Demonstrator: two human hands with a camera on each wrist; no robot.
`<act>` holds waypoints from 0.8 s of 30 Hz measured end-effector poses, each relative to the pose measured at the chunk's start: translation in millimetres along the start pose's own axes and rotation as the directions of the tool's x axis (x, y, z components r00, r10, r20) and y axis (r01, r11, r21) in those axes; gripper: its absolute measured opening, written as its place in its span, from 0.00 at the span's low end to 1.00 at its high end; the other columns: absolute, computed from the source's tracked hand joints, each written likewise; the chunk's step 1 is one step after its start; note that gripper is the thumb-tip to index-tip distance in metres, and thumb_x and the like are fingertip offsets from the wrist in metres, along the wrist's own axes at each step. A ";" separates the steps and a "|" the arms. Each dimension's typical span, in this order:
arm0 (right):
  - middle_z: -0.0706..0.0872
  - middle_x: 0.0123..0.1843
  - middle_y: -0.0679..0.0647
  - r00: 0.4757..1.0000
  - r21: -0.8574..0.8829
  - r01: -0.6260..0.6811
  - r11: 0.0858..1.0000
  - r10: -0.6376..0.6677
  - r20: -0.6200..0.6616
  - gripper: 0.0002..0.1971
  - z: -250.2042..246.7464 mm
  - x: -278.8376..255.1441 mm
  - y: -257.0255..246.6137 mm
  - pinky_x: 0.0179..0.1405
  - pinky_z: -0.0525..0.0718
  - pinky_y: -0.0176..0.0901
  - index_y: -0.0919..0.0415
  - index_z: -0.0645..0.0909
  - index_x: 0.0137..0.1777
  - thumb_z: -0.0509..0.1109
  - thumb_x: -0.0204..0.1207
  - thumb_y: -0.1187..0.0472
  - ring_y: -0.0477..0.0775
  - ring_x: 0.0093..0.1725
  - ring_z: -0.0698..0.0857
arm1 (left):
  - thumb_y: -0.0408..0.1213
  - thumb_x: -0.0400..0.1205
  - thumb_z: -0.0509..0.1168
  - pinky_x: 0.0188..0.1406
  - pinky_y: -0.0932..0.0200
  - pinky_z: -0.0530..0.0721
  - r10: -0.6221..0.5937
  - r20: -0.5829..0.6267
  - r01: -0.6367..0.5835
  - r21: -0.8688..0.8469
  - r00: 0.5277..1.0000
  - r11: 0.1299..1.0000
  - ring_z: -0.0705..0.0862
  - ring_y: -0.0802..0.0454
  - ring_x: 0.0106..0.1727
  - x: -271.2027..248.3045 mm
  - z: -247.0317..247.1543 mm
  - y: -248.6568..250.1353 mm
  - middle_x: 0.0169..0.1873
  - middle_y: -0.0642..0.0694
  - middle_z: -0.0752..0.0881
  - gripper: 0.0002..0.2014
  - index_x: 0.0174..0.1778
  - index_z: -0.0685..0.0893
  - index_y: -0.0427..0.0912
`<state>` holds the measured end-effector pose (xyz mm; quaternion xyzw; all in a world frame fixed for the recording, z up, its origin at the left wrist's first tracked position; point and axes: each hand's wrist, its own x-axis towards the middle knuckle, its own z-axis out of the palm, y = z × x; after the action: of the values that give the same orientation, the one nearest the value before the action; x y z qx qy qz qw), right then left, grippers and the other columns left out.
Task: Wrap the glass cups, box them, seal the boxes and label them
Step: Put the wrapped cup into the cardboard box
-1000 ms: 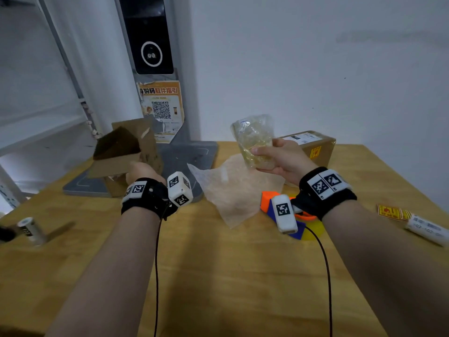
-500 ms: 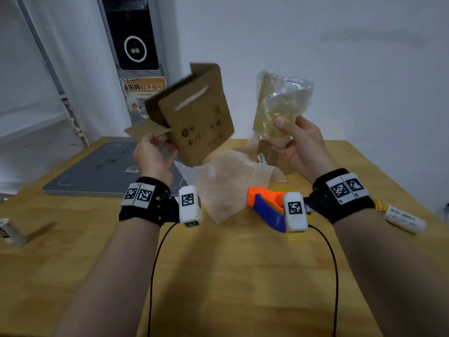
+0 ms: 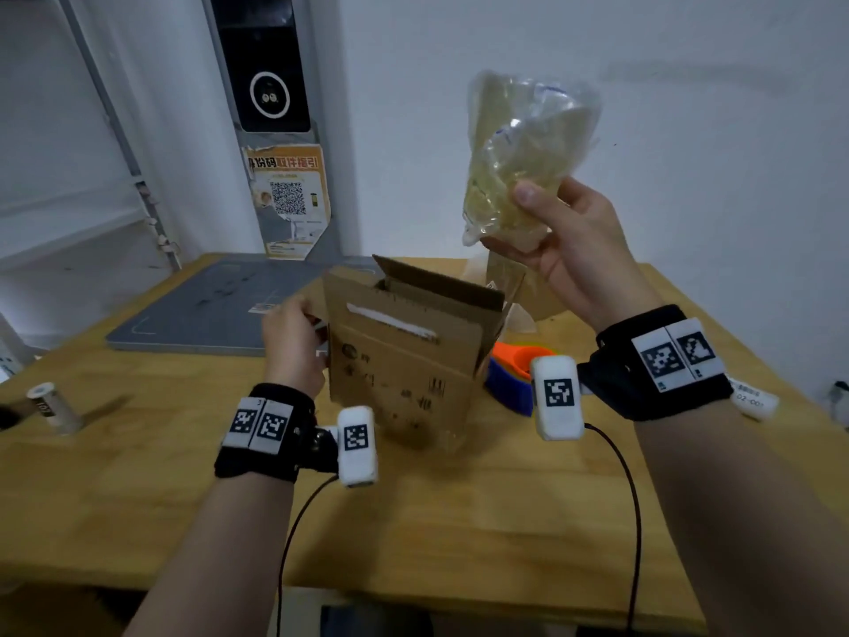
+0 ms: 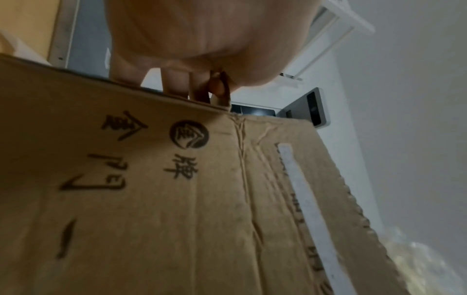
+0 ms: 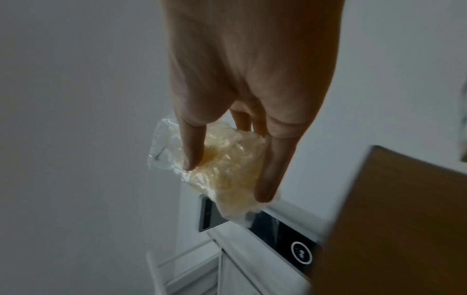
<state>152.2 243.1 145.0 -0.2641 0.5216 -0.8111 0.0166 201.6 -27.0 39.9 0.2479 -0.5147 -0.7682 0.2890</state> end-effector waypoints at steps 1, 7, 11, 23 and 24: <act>0.90 0.65 0.64 1.000 -0.039 -0.005 0.999 0.005 0.015 0.19 6.5 -2.7 -4.5 0.58 0.91 0.65 0.68 0.80 0.70 0.76 0.81 0.66 0.67 0.62 0.91 | 0.38 0.87 0.57 0.30 0.57 0.70 0.019 -0.007 -0.018 0.025 1.000 1.000 0.81 0.47 0.36 -2.7 -3.0 -3.8 0.36 0.48 0.83 0.09 0.42 0.79 0.46; 0.92 0.61 0.56 0.983 -0.387 -0.145 0.911 0.176 0.046 0.26 30.6 -14.7 7.9 0.52 0.93 0.62 0.60 0.84 0.68 0.85 0.72 0.55 0.62 0.57 0.94 | 0.43 0.89 0.55 0.38 0.48 0.79 0.049 -0.069 -0.047 0.031 0.996 0.998 0.88 0.41 0.48 -24.1 -16.9 -31.8 0.48 0.43 0.88 0.16 0.60 0.83 0.38; 0.91 0.61 0.45 0.987 -0.685 -0.074 0.725 0.153 0.056 0.34 24.0 -18.4 33.1 0.60 0.91 0.57 0.50 0.83 0.71 0.86 0.65 0.42 0.48 0.59 0.91 | 0.39 0.91 0.57 0.45 0.43 0.85 0.007 -0.059 -0.005 0.040 0.998 0.999 0.88 0.46 0.54 -43.7 -19.8 -44.5 0.54 0.46 0.86 0.04 0.55 0.76 0.46; 0.93 0.61 0.46 0.961 -0.510 -0.257 0.821 0.272 -0.047 0.25 -13.1 -22.0 48.0 0.58 0.89 0.69 0.49 0.82 0.71 0.82 0.76 0.47 0.52 0.56 0.94 | 0.30 0.82 0.73 0.56 0.52 0.88 0.192 0.495 -0.483 0.569 0.847 0.665 0.91 0.57 0.51 -35.9 -5.4 33.0 0.47 0.53 0.94 0.10 0.46 0.93 0.52; 0.93 0.60 0.46 0.960 -0.493 -0.261 0.830 0.275 -0.045 0.23 -15.1 -24.6 48.5 0.59 0.89 0.68 0.50 0.82 0.70 0.81 0.77 0.50 0.53 0.56 0.94 | 0.32 0.82 0.75 0.61 0.49 0.88 0.109 0.563 -0.466 0.544 0.820 0.698 0.91 0.58 0.55 -33.4 -10.5 33.2 0.49 0.54 0.94 0.08 0.51 0.93 0.50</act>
<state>154.5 241.1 88.6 -0.1951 0.7432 -0.6363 0.0693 238.6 -20.5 70.1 0.0440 -0.8405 -0.5149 0.1629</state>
